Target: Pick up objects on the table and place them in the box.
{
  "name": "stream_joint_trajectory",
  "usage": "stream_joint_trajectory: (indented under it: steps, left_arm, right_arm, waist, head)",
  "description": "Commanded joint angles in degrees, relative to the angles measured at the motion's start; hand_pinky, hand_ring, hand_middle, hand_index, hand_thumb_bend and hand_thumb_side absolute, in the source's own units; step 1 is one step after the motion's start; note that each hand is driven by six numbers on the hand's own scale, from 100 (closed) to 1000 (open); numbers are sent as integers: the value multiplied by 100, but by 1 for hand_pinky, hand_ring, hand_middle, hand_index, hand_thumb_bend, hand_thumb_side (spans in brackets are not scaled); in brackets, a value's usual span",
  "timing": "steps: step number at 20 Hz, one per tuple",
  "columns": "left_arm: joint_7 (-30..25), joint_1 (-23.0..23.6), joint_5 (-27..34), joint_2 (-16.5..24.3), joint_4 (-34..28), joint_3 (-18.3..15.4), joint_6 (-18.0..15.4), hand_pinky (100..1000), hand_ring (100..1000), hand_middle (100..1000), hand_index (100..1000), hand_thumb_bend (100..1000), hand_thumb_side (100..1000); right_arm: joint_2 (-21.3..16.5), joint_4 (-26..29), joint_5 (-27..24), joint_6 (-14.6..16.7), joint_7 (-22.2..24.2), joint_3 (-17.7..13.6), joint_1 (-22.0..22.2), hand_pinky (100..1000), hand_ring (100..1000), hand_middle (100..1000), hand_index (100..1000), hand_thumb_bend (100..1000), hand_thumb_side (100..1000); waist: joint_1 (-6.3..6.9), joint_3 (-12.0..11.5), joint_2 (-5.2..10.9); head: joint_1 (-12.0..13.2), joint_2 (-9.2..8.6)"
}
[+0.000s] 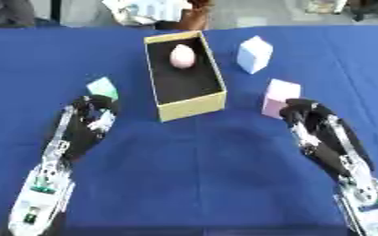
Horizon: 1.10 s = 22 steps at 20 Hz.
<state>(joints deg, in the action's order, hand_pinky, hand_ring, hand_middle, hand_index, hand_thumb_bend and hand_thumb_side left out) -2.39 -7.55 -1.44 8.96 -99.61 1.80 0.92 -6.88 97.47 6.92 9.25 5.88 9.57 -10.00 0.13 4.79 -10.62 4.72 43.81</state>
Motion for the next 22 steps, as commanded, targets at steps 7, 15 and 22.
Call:
stream_joint_trajectory:
  steps: [7,15,22]
  left_arm:
    - [-29,-44,-17,42,-82,-46,-7,416,721,574,633,338,385]
    - [-55,-346,-272,652,-190,-142,34,444,778,647,688,347,358]
    - [-270,-980,-1238,1712,59,-94,356,578,840,740,786,405,312]
  right_arm:
    - [-49,86,19,24,15,-18,-39,774,735,642,777,100,477]
    - [-79,79,28,21,24,-16,-28,774,735,642,777,100,475]
    - [-106,69,31,24,40,-2,-24,774,735,642,777,100,475]
  waist:
    - [-6,5,52]
    - [14,1,77]
    - [63,38,96]
  head:
    - [-32,31]
    - [-65,31]
    - [-97,11]
